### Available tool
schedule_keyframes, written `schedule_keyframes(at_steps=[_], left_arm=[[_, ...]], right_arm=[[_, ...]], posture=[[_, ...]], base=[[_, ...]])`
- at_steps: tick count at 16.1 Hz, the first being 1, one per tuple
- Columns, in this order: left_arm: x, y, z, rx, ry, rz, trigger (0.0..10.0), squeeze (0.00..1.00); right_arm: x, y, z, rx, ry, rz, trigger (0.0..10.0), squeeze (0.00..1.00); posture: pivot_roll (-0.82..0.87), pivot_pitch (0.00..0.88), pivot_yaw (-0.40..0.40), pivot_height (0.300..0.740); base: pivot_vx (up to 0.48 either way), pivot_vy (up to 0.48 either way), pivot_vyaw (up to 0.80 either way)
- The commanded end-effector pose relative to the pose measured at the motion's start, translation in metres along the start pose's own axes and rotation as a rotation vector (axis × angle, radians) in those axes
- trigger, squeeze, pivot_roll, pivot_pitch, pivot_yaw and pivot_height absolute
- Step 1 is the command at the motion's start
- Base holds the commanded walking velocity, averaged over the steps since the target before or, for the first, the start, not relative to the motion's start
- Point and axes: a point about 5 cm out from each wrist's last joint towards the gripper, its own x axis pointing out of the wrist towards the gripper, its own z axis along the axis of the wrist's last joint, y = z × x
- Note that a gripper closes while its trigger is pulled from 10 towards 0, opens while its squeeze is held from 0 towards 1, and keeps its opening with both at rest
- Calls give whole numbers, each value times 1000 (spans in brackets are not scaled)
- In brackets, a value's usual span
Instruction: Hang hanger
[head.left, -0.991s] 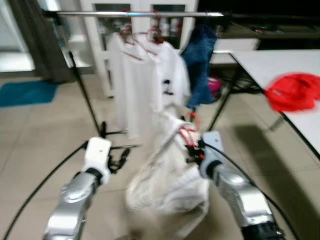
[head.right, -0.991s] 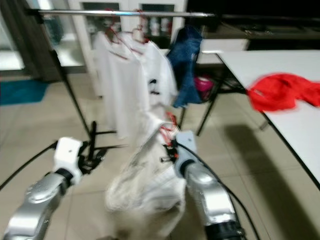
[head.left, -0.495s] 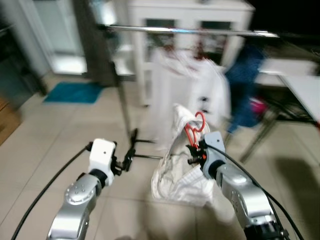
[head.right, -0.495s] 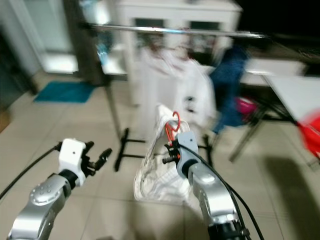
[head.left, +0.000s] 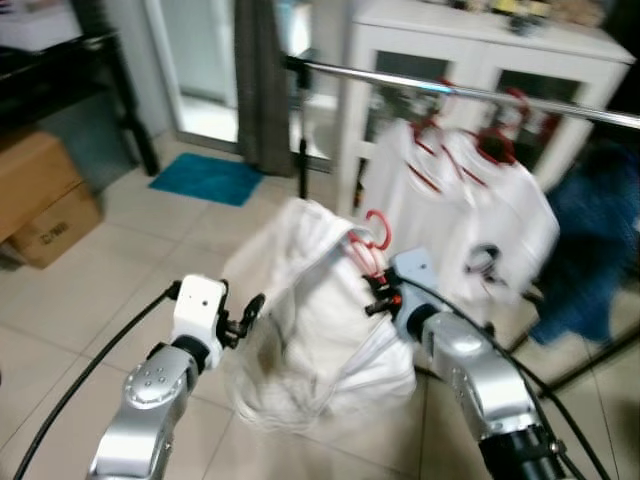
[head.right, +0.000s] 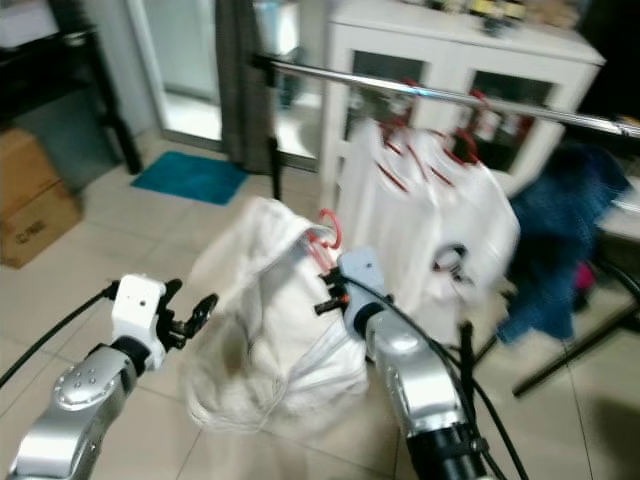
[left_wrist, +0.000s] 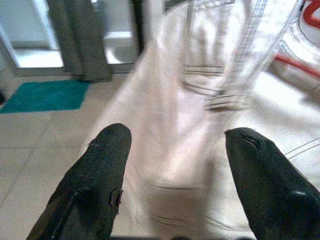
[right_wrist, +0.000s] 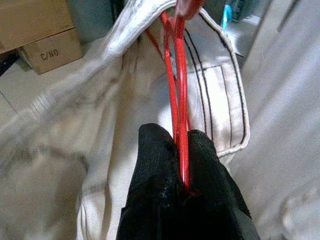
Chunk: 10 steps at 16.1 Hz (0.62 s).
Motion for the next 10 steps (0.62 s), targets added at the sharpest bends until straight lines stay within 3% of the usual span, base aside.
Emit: schedule_keyframes(at_steps=[1,3,6,10], left_arm=[[-4,3,5,27,-11,-5,10000,0],[-5,4,8,42,-20,-18,10000,0],[-5,5,11,53,-31,-30,10000,0],[-6,6,12,55,-29,-41,10000,0]], right_arm=[[2,4,24,-12,-85,2,10000,0],[2,1,29,-28,-96,-23,10000,0],[4,-9,36,-44,-98,-56,10000,0],[5,-10,48,-50,-117,-57,10000,0]], posture=[[15,0,-51,740],[22,0,-64,740],[21,0,-65,740],[31,0,-69,740]], base=[[461,0,0],[459,0,0],[460,0,-800],[458,0,0]])
